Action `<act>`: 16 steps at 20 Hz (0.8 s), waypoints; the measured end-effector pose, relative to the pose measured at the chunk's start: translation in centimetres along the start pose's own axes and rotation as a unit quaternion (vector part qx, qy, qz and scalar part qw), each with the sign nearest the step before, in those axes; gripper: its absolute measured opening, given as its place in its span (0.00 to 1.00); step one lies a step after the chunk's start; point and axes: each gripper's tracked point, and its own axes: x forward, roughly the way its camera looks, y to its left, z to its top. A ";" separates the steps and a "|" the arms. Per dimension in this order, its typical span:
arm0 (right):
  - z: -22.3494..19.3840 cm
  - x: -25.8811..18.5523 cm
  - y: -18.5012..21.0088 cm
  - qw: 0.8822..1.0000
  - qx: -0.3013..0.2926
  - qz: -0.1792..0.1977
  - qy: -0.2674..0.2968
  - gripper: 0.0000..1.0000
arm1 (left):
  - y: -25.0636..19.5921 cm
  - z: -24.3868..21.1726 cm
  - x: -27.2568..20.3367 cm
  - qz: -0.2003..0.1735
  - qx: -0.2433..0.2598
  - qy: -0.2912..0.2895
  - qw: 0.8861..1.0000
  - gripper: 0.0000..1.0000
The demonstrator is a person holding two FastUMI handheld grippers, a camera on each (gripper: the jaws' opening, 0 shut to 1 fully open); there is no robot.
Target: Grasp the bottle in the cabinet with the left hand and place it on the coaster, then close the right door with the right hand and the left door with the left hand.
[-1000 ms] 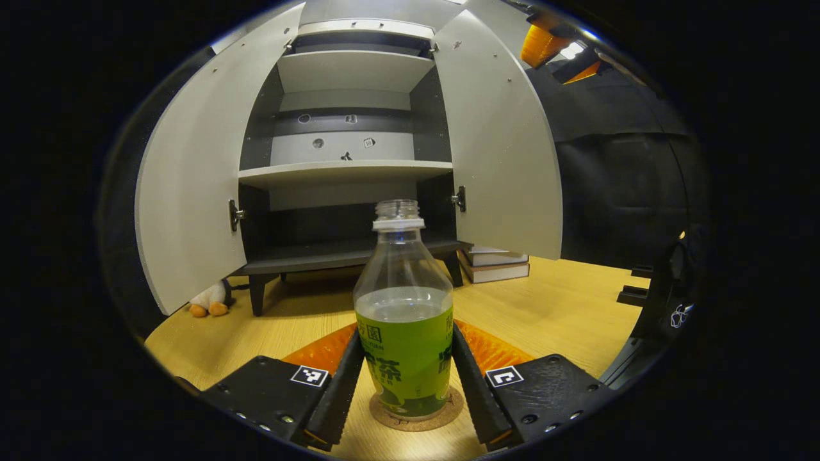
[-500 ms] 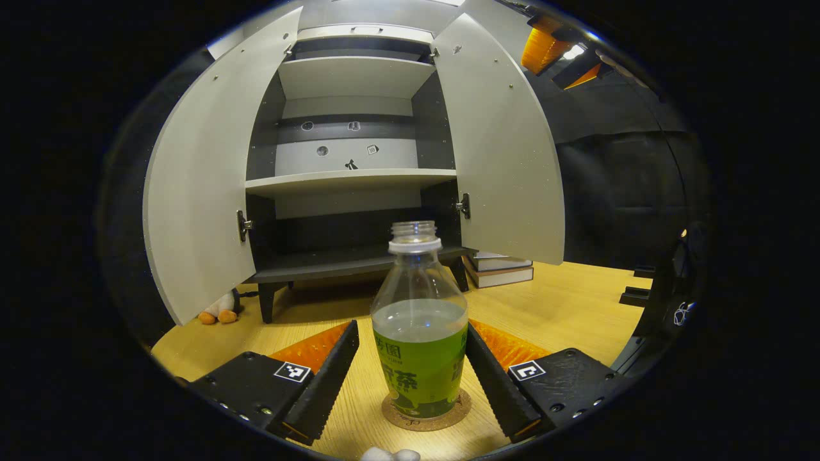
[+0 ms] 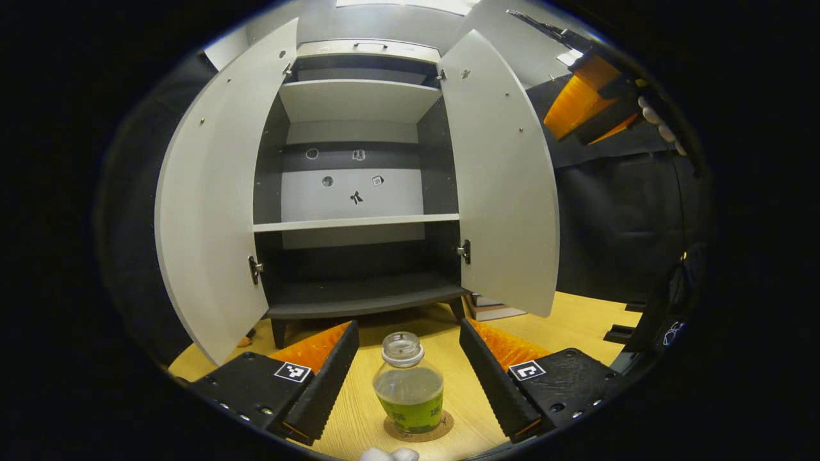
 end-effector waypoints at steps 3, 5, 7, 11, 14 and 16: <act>0.4 -0.2 0.6 1.000 0.014 0.008 -0.010 1.00 | 0.2 4.1 -0.5 -0.005 0.001 -0.023 1.000 0.96; 0.9 -0.3 0.8 1.000 0.018 0.013 -0.019 1.00 | 0.3 6.7 -0.6 -0.009 -0.003 -0.030 0.999 0.96; 1.5 -0.4 1.0 0.999 0.021 0.016 -0.029 1.00 | 0.8 8.5 -1.2 -0.010 -0.006 -0.022 1.000 0.96; 2.3 -0.4 0.9 0.999 0.029 0.015 -0.044 1.00 | 4.0 13.0 -2.4 0.024 -0.021 -0.022 0.999 0.96; 2.6 -0.3 1.3 0.997 0.041 0.024 -0.053 0.96 | 7.2 16.2 -3.7 0.057 -0.010 -0.023 0.998 0.96; 2.8 -0.1 1.2 0.997 0.047 0.025 -0.056 1.00 | 9.2 18.1 -4.8 0.081 -0.004 -0.025 0.996 0.96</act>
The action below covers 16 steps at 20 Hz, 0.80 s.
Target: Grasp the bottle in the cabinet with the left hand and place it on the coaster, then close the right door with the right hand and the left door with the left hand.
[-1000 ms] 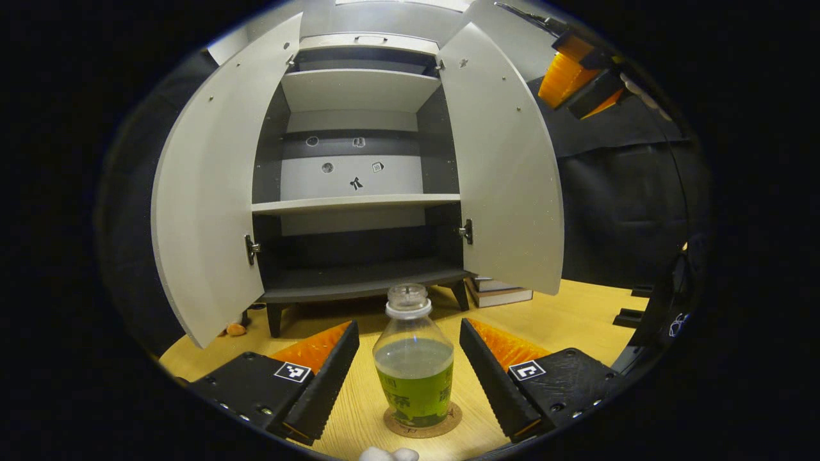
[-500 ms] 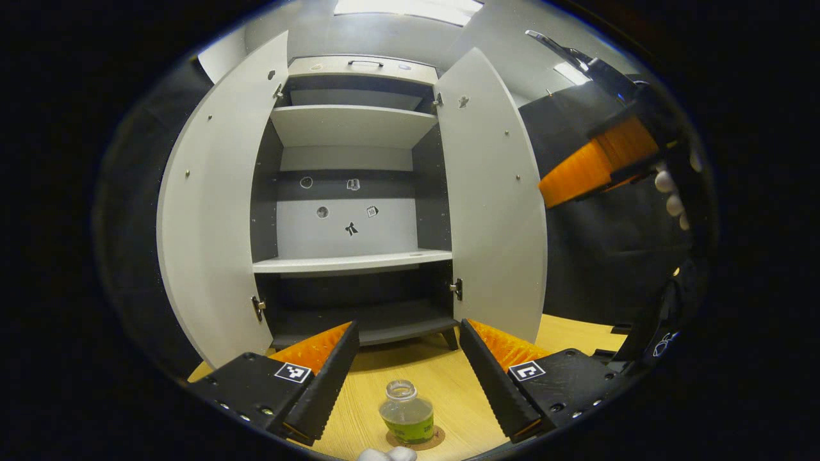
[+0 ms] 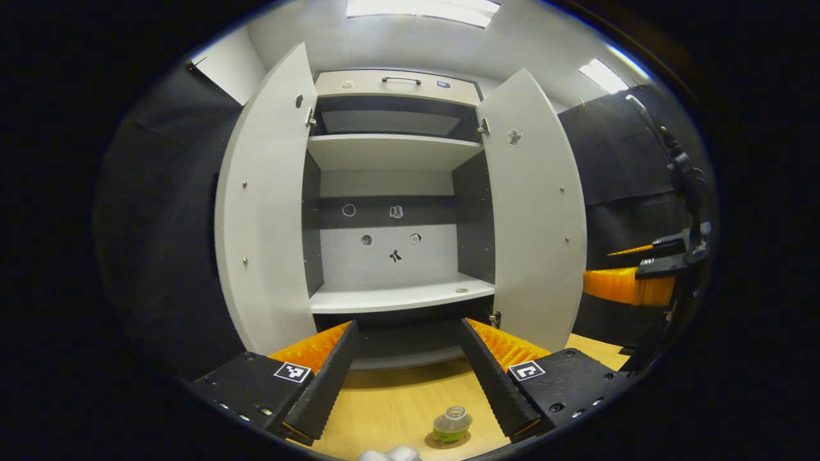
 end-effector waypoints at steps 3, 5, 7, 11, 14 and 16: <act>0.2 0.4 -0.6 1.000 0.005 -0.006 -0.014 1.00 | 3.2 1.6 -1.9 0.038 0.004 -0.004 0.999 0.96; -0.2 0.6 -1.0 1.000 0.010 -0.011 -0.012 0.96 | 5.1 1.4 -3.4 0.060 0.007 0.011 0.998 0.96; -0.5 0.6 -1.2 1.000 0.020 -0.010 -0.011 1.00 | 7.1 1.2 -4.8 0.089 0.011 0.017 0.996 0.96; -0.5 0.9 -1.9 1.000 0.023 -0.014 -0.007 0.96 | 7.6 0.8 -5.9 0.105 -0.003 0.028 0.994 0.95; 1.1 0.7 -3.9 0.999 0.019 -0.021 -0.019 0.96 | 7.3 1.1 -5.4 0.106 0.001 0.023 0.994 0.95; 2.4 0.4 -6.9 0.999 0.012 -0.039 -0.029 1.00 | 6.8 1.0 -5.2 0.105 0.004 0.028 0.994 0.95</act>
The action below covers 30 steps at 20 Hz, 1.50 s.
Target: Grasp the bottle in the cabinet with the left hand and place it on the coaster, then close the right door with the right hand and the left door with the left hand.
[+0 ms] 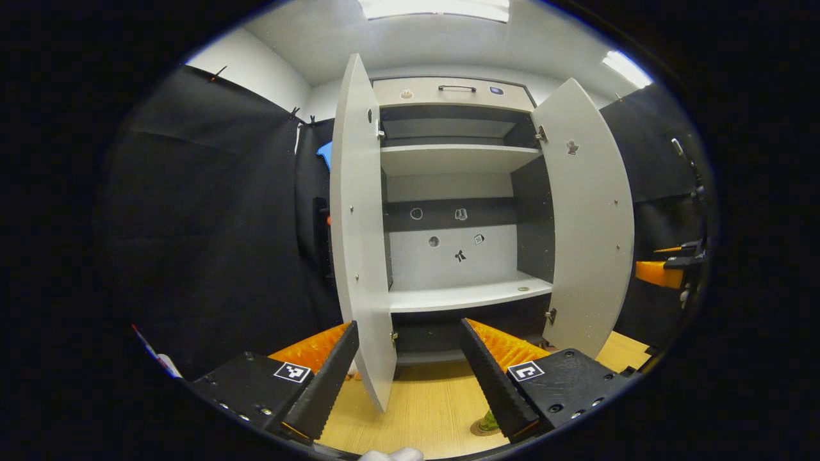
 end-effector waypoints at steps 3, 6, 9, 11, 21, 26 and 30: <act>2.1 0.8 -5.3 0.999 -0.006 -0.031 -0.020 0.96 | -0.8 0.2 0.0 0.007 0.008 0.001 1.000 0.96; 3.6 2.7 -10.4 0.998 -0.010 -0.051 -0.025 0.95 | -1.9 0.7 0.0 0.018 0.013 0.002 1.000 0.96; 5.5 5.4 -13.3 0.998 0.001 -0.047 -0.036 0.99 | -3.4 1.7 -0.2 0.026 0.013 -0.001 1.000 0.96; 6.3 7.2 -14.0 0.999 -0.001 -0.030 -0.035 0.96 | -4.2 2.4 -0.5 0.040 0.012 -0.001 0.999 0.96; 8.4 11.7 -9.7 0.993 -0.011 0.105 -0.045 0.96 | -7.3 2.9 -3.3 0.113 0.015 0.006 0.993 0.96; 8.7 11.4 -9.3 0.995 -0.024 0.088 -0.045 0.96 | -8.7 2.1 -4.4 0.121 0.038 0.011 0.992 0.96; 7.9 10.7 -5.7 0.994 0.010 0.109 -0.020 0.96 | -8.6 2.2 -3.8 0.099 0.035 0.004 0.994 0.96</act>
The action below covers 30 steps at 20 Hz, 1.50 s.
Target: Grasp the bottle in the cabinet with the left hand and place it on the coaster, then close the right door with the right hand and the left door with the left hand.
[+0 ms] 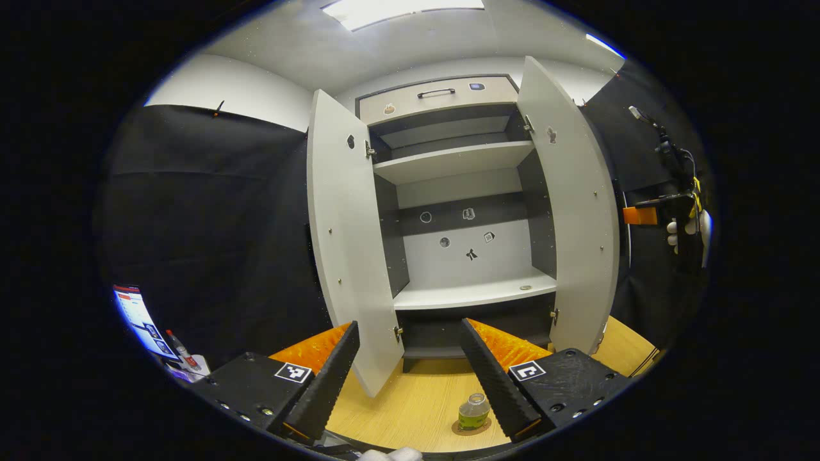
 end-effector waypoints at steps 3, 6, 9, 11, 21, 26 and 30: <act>0.1 0.3 3.6 1.000 -0.002 0.009 0.004 0.94 | 1.4 -0.3 0.9 -0.011 -0.002 0.000 1.000 0.96; 0.1 1.3 6.5 1.000 -0.013 -0.002 0.003 0.94 | 3.3 -0.9 1.7 -0.016 0.003 0.004 1.000 0.96; 0.0 2.2 9.4 1.000 -0.012 0.007 0.005 0.94 | 5.1 -1.5 2.2 -0.016 0.006 0.007 1.000 0.96; -0.1 2.6 11.3 1.000 -0.011 0.018 0.003 0.94 | 6.3 -1.9 2.7 -0.019 0.004 0.007 1.000 0.96; 0.7 0.9 14.2 1.000 -0.010 0.011 -0.016 1.00 | 9.5 -3.2 5.5 -0.029 -0.013 0.014 0.999 0.96; -0.9 -1.2 14.3 1.000 -0.009 0.004 -0.001 1.00 | 11.3 -3.3 7.0 -0.028 -0.021 0.013 0.999 0.96; -2.9 -2.9 15.0 1.000 0.001 0.000 0.015 1.00 | 14.9 -3.9 8.6 -0.012 -0.018 0.019 1.000 0.96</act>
